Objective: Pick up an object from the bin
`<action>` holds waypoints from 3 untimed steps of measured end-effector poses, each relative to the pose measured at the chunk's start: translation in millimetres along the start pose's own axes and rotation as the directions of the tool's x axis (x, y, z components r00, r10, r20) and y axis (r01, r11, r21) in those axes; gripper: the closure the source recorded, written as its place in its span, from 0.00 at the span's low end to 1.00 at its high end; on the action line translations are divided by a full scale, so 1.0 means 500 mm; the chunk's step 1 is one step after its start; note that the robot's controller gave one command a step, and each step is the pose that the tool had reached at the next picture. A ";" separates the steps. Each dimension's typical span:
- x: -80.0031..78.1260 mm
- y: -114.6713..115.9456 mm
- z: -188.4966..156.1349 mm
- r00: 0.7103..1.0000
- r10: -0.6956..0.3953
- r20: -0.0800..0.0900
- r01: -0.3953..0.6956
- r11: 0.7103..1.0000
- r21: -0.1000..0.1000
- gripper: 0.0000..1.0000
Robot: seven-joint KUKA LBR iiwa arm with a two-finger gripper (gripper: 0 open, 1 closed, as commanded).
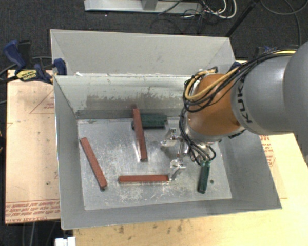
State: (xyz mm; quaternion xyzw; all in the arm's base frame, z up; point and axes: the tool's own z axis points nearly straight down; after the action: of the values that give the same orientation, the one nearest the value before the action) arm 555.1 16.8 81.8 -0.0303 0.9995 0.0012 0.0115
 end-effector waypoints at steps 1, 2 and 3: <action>0.074 0.096 -0.001 0.985 -0.174 -0.013 0.174 0.985 0.002 1.00; 0.074 0.096 -0.001 0.985 -0.174 -0.013 0.174 0.985 0.002 1.00; 0.086 0.097 -0.069 0.984 -0.176 -0.024 0.176 0.984 -0.003 1.00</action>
Offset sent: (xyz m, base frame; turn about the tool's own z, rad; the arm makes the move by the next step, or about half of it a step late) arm 0.0000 0.0000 0.0000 0.0000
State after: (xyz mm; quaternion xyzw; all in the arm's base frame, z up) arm 508.4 62.7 115.6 -0.1185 0.9930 0.0003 -0.0005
